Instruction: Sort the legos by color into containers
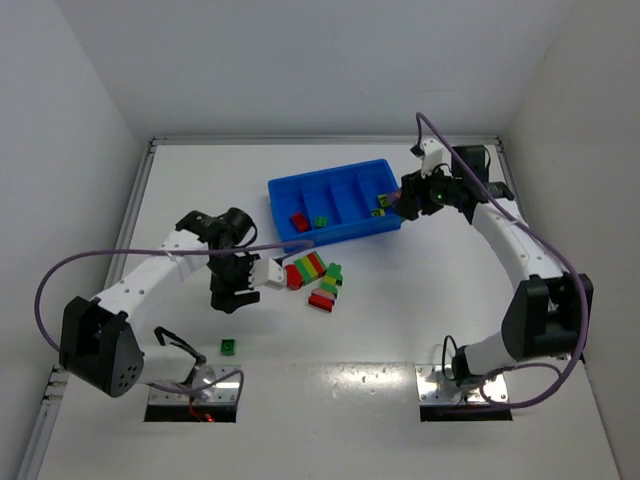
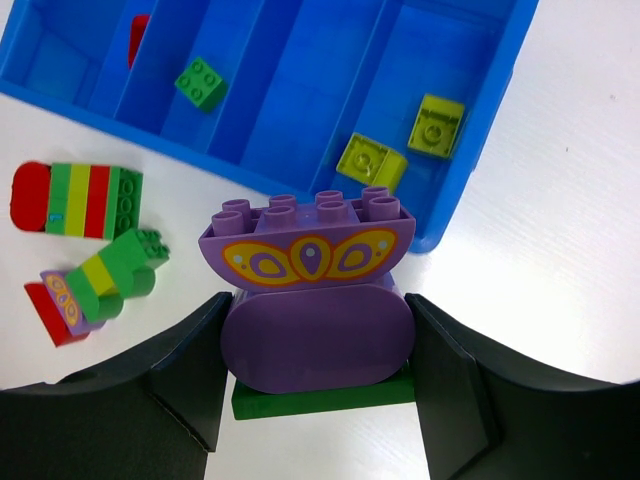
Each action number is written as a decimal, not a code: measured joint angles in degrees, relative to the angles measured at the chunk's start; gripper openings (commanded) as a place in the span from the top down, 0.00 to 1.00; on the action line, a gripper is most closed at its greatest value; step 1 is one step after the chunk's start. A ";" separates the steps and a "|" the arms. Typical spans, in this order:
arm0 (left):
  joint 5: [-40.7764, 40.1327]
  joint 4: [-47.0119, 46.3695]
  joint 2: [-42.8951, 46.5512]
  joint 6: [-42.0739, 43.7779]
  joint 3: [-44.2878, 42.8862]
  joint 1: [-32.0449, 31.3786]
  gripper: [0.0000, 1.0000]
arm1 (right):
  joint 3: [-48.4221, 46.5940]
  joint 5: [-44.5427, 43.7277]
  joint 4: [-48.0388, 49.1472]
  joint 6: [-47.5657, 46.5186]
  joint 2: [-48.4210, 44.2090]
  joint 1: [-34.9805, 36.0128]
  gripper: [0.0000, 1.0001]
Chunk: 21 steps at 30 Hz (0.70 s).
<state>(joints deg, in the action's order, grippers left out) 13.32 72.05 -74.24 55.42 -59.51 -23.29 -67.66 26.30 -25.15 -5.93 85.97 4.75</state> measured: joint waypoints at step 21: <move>-3.72 0.04 9.01 5.95 16.55 -12.55 0.36 | 9.99 -0.31 -2.38 -1.40 -12.31 -0.02 0.92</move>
<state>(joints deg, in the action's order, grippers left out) 9.61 72.10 -65.23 61.36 -42.96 -35.83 -57.67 26.00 -27.53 -7.33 73.67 4.73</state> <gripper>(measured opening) 0.650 0.644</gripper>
